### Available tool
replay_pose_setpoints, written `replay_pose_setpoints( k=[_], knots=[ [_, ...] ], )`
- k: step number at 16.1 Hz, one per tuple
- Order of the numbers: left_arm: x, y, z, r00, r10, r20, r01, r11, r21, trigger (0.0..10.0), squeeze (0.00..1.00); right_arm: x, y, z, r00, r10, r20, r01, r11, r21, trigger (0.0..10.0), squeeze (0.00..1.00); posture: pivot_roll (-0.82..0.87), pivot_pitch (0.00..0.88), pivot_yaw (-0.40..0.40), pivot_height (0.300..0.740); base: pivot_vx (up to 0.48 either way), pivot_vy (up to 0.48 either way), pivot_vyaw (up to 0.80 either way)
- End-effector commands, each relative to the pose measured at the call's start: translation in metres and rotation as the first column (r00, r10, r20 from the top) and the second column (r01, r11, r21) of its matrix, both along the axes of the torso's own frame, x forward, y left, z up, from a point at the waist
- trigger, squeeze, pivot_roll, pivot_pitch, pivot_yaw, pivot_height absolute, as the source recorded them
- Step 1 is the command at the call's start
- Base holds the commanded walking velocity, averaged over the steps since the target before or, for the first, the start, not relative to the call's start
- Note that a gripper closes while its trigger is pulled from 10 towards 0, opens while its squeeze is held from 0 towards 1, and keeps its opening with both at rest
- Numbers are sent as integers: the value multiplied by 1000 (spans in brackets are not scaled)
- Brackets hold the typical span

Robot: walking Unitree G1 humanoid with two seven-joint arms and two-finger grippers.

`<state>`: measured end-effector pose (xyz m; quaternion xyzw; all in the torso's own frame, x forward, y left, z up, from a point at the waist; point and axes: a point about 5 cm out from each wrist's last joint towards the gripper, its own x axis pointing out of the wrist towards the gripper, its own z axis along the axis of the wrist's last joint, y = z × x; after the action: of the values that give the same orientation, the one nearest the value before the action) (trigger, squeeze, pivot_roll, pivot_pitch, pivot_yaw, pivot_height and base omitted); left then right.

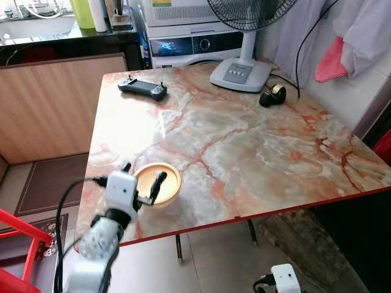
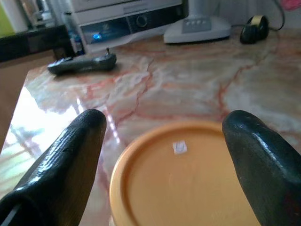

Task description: Restocking fridge

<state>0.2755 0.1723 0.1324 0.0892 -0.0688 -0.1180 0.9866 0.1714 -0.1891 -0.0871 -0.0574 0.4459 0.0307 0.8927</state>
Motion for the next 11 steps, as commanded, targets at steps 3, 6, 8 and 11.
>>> replay_pose_setpoints(
  k=[3, 6, 8, 11],
  knots=[
    [12, 11, 33, 999, -40, 26, 40, 999, -11, 10000, 0, -10, -2, -4, 999, -12, -33, 13, 1000, 2, 10000, 0, 106, 24, -17, 740, 0, 0, 0],
    [17, 15, 39, 992, -85, -88, 81, 996, -47, 10000, 0, -14, -4, -6, 999, -17, -49, 17, 1000, -1, 10000, 0, 109, 26, -16, 740, 0, 0, 0],
    [18, 14, 40, 962, -176, -211, 169, 984, -50, 10000, 0, -15, -5, -6, 998, -16, -54, 15, 1000, -5, 10000, 0, 118, 25, -17, 740, 0, 0, 0],
    [13, 17, 42, 886, -314, -342, 338, 941, 10, 10000, 0, -15, -6, -6, 998, -18, -56, 18, 1000, -6, 10000, 0, 121, 24, -17, 740, 0, 0, 0]
  ],
)
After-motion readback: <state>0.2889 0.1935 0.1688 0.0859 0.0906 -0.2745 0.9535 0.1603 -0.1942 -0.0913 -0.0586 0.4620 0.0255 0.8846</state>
